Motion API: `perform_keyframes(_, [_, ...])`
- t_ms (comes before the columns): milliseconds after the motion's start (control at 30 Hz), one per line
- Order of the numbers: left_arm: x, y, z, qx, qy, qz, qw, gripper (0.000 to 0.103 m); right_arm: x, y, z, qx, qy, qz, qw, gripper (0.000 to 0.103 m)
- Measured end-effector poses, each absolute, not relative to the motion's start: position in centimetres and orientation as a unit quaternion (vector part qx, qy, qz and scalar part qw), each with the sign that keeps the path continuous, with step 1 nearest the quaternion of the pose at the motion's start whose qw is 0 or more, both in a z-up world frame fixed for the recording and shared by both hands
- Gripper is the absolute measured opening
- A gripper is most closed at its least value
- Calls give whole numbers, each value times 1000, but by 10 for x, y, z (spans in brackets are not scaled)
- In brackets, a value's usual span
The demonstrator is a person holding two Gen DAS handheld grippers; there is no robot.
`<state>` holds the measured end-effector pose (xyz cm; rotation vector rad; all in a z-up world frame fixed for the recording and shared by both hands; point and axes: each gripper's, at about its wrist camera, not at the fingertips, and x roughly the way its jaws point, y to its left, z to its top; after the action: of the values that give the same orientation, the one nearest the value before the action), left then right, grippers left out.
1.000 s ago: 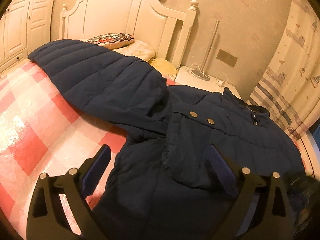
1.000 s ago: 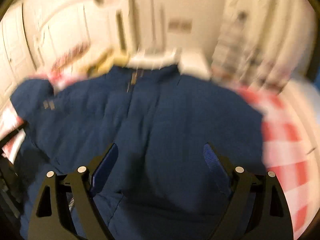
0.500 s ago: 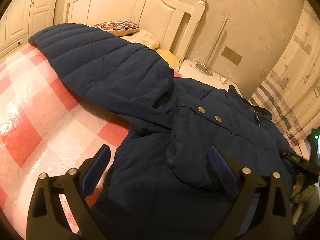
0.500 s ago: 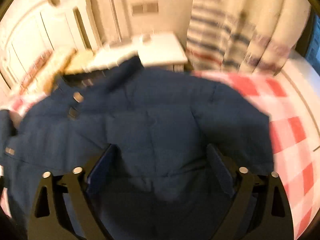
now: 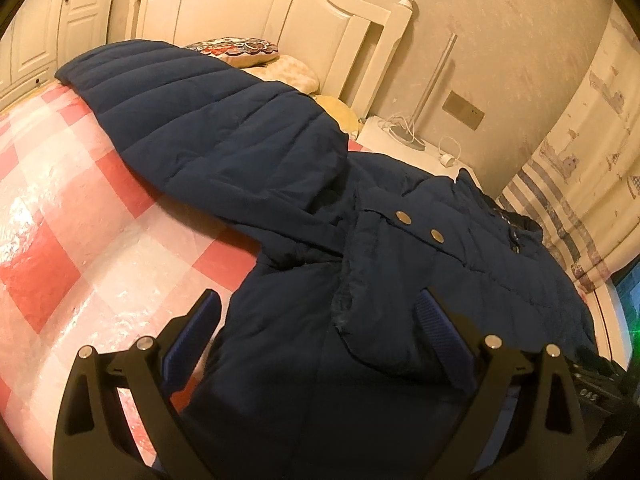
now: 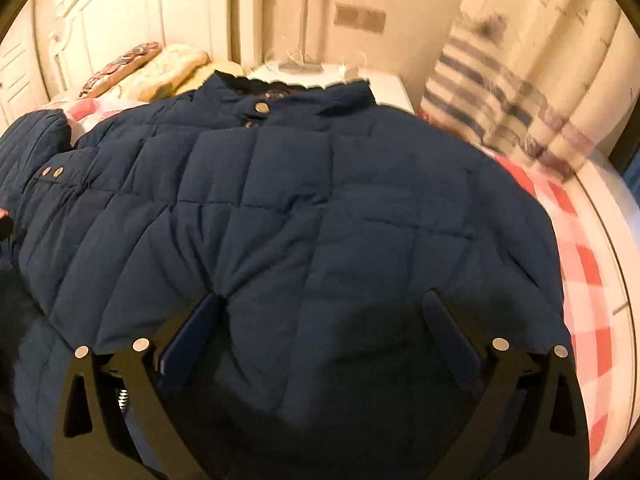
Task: Fold large clothes
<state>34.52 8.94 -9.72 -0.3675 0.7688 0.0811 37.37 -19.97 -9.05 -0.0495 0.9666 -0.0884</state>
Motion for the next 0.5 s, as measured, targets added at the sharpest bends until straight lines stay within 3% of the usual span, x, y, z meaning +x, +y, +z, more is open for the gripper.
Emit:
perform_keyframes(100, [345, 90, -98, -182, 374, 40, 909, 97, 351, -185, -76, -32, 437, -21, 899, 98])
perform_keyframes(233, [346, 89, -98, -182, 374, 40, 909, 97, 337, -176, -100, -70, 462, -10, 884, 98])
perform_keyframes(500, [346, 119, -91, -223, 381, 43, 896, 97, 330, -179, -105, -45, 454, -2, 890, 98])
